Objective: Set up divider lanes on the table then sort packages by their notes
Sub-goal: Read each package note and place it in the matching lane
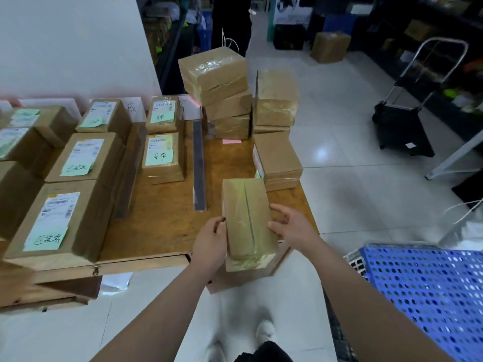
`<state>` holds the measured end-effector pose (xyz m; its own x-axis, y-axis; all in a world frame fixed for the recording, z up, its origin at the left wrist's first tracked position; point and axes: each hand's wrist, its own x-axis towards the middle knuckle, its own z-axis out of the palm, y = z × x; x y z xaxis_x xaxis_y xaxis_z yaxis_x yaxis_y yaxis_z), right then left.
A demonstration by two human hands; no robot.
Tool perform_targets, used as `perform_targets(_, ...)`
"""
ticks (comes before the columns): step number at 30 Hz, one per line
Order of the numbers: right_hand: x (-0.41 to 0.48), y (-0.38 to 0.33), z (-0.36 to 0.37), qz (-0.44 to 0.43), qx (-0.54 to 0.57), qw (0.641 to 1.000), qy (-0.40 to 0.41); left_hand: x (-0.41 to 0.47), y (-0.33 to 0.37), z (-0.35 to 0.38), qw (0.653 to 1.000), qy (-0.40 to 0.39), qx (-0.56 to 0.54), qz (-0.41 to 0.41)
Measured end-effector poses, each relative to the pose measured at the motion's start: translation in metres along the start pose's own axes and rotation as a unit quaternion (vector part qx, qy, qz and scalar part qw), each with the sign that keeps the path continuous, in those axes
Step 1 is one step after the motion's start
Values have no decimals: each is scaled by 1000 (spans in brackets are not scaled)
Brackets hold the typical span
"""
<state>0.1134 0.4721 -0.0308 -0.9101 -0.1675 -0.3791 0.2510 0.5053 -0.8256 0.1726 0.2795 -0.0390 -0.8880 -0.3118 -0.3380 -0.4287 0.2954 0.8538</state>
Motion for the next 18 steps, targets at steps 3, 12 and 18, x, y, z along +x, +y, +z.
perform_targets(3,-13,4,-13,1,13,1000,-1,-8,-1,6,999,-33,-43,0)
perform_targets(12,-23,32,-58,46,-2,998,-32,-22,11,67,989,-89,-92,-78)
perform_targets(18,-19,59,-79,114,68,987,-88,-26,15,96,994,-62,-67,-55)
